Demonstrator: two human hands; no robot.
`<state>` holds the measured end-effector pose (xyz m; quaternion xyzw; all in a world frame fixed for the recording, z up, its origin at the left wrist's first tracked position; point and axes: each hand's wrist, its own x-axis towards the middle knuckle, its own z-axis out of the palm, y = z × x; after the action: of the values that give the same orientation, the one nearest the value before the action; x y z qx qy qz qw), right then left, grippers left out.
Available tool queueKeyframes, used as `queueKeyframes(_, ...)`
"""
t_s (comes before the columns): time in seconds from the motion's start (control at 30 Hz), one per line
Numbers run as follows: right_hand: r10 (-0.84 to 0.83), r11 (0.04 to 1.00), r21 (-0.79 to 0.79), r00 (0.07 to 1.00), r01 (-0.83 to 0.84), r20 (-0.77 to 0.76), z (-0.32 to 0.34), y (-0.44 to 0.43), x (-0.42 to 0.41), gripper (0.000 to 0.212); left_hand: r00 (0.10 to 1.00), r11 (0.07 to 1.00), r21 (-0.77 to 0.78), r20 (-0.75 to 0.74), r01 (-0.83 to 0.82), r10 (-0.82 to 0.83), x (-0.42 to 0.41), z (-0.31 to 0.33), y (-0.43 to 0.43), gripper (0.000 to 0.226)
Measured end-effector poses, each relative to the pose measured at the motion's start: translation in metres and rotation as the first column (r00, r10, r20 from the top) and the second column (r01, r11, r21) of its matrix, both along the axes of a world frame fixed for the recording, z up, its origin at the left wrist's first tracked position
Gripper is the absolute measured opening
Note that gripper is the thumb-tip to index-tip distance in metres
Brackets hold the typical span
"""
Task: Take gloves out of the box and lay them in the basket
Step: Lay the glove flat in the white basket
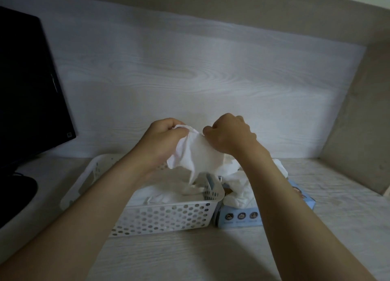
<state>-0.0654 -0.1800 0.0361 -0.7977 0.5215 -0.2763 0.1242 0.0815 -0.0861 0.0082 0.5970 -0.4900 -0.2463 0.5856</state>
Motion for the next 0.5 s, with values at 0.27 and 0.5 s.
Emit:
queueKeyframes(0.27, 0.468, 0.705, 0.333, 0.763, -0.627, 0.446, 0.012, 0.009, -0.011, 0.034, 1.000, 0.999, -0.036, -0.018, -0.007, 0.006, 0.001, 0.013, 0.010, 0.018)
queueKeyframes(0.5, 0.470, 0.831, 0.193, 0.844, -0.522, 0.260, 0.017, 0.008, -0.020, 0.023, 0.983, 0.986, -0.071, 0.089, -0.152, 0.158, 0.000, 0.005, 0.005, 0.026)
